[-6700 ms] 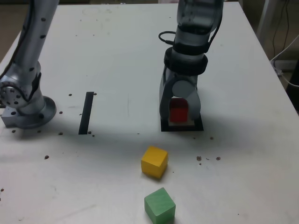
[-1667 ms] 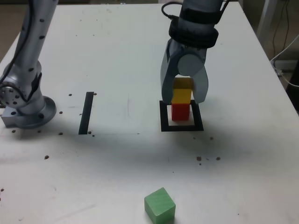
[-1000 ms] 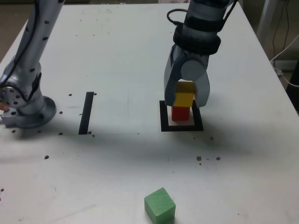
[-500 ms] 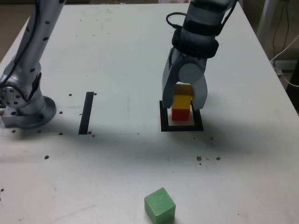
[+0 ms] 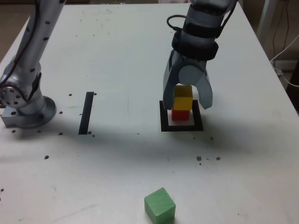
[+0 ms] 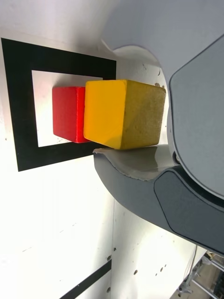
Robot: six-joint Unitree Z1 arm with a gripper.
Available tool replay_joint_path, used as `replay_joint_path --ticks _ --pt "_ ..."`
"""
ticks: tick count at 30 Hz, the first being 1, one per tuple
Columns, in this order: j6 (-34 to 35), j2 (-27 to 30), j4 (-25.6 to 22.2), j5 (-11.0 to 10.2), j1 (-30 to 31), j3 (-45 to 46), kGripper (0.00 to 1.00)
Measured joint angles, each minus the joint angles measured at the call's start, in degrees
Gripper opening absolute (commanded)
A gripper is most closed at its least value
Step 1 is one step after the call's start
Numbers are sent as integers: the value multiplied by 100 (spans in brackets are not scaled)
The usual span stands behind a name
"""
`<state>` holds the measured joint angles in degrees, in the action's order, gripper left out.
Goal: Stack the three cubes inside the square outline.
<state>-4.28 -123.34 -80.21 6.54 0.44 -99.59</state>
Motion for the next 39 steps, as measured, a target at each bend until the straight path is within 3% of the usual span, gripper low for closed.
replay_joint_path --ticks 14,17,27,39 --pt "331 1116 -3 -629 325 269 99" --pt "375 1150 -79 -655 500 240 99" --pt "591 1218 -417 -583 1955 -30 99" --pt "793 1164 -441 -460 3300 -45 98"
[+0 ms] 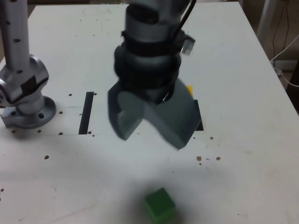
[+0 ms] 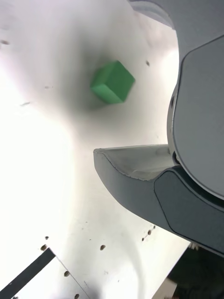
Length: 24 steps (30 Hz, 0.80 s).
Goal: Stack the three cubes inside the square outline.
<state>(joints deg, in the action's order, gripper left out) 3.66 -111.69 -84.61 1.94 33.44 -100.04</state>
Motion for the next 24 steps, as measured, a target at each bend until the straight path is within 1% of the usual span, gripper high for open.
replay_joint_path --ticks 3,5,7,9,16,24 --pt "-303 -110 66 -4 316 -72 98" --pt "-447 -187 120 -14 414 -96 98" --pt "-777 -255 225 -46 538 -102 98" --pt "-948 -314 321 -81 666 -93 98" --pt "-1238 -432 541 -244 721 40 98" --pt "-1476 -770 824 -309 722 65 98"
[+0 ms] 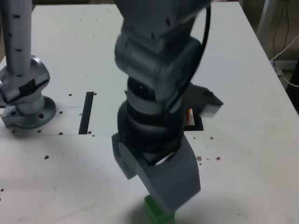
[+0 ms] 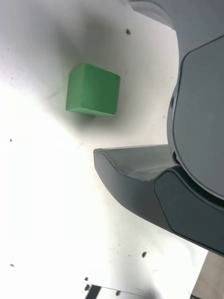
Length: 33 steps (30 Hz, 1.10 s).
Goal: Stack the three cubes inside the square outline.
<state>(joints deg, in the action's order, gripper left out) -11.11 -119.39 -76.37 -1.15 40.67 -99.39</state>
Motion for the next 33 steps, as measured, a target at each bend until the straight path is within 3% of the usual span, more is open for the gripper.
replay_joint_path --ticks 13,18,21,28,33 --pt "-226 -341 869 104 1 399 96" --pt "-265 -371 1039 181 1 502 91" --pt "-275 -376 1131 249 1 556 80" --pt "-230 -380 1141 278 2 587 37" --pt "-217 -379 1142 267 2 605 31"
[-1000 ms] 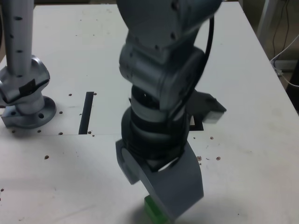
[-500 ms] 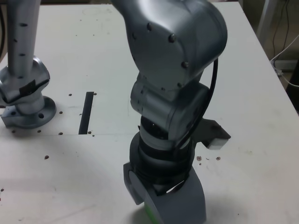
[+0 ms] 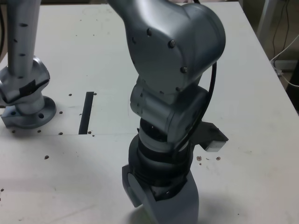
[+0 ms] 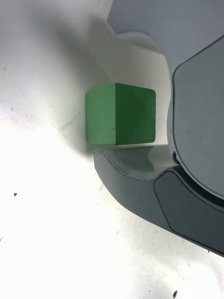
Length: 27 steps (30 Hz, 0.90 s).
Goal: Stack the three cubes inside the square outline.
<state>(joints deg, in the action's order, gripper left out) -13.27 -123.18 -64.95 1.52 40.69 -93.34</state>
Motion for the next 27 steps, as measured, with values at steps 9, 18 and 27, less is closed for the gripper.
replay_joint_path --ticks 9,18,27 --pt "0 0 -21 8 0 16 30" --pt "0 2 -60 16 0 16 30" --pt "24 78 -188 15 15 5 30"
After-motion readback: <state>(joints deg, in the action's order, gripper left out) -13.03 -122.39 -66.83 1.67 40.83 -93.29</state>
